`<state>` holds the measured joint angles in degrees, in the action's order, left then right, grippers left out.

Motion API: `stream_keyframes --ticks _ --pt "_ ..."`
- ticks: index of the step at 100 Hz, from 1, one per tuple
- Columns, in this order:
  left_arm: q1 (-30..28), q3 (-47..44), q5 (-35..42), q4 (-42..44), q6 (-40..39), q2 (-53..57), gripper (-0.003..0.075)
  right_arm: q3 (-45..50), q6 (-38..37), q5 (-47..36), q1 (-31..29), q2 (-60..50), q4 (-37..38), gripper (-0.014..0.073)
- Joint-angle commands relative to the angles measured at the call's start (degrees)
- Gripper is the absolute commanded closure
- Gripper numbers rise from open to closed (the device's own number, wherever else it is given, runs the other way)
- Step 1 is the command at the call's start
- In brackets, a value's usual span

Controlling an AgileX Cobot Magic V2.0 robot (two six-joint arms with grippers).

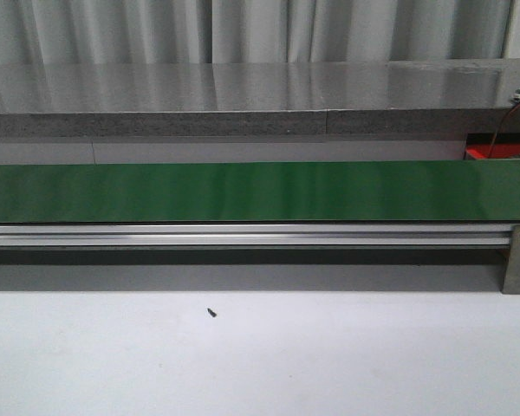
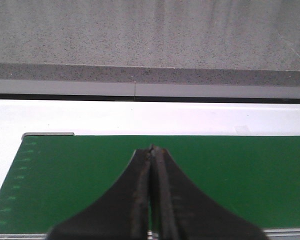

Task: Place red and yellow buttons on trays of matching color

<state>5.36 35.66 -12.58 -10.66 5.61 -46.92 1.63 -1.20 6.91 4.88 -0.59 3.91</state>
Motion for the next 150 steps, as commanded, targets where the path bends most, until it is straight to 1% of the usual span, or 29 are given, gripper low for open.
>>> stream_keyframes --ticks 1,94,104,116,129,140,150 --pt "0.4 1.7 4.4 -0.6 -0.1 0.2 0.074 -1.0 0.0 -5.0 -0.3 -0.8 0.7 0.0688" --pt "0.4 1.7 4.7 -0.6 -0.1 0.2 0.074 -1.0 0.0 -5.0 -0.3 -0.8 0.7 0.0688" --pt "0.4 1.3 4.9 0.4 -0.1 1.8 0.074 -1.0 0.0 -5.0 -0.3 -0.8 0.7 0.0688" --pt "0.7 -1.5 8.7 2.0 -0.3 5.6 0.074 -1.0 0.0 -5.0 -0.3 -0.8 0.7 0.0688" --pt "2.2 -7.2 12.6 8.8 -0.7 11.1 0.074 -1.0 0.0 -5.0 -0.3 -0.8 0.7 0.0688" --pt "2.9 -12.9 14.6 15.6 -6.1 17.6 0.074 -1.0 0.0 -5.0 -0.3 -0.8 0.7 0.0688" --pt "2.9 -18.2 15.6 15.9 -8.2 23.8 0.074 -1.0 0.0 -5.0 -0.3 -0.8 0.7 0.0688"
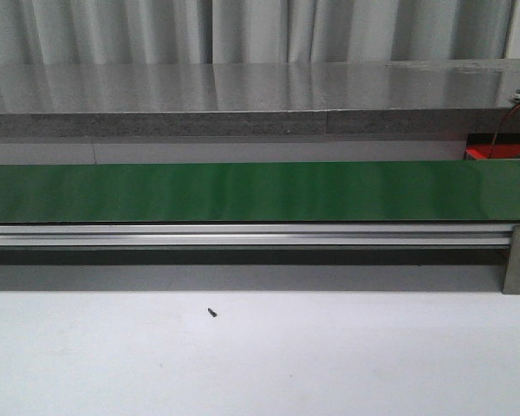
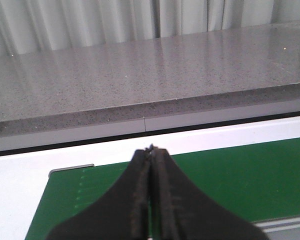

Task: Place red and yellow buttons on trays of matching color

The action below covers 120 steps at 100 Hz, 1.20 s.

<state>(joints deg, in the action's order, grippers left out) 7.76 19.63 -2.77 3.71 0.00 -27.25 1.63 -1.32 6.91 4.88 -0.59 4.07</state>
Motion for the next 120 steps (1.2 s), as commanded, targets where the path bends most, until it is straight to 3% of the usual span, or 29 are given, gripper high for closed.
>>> stream_keyframes --ticks 1,44,120 --pt "0.5 -2.5 5.8 1.5 -2.7 5.0 0.074 -1.0 0.1 -5.0 -0.3 -0.8 0.5 0.0688" --pt "0.5 -19.2 4.7 1.6 -5.4 29.7 0.074 -1.0 0.1 -5.0 -0.3 -0.8 0.5 0.0688" --pt "0.2 -22.4 3.8 3.4 -5.6 29.5 0.074 -1.0 0.1 -4.9 -0.3 -0.8 0.5 0.0688"
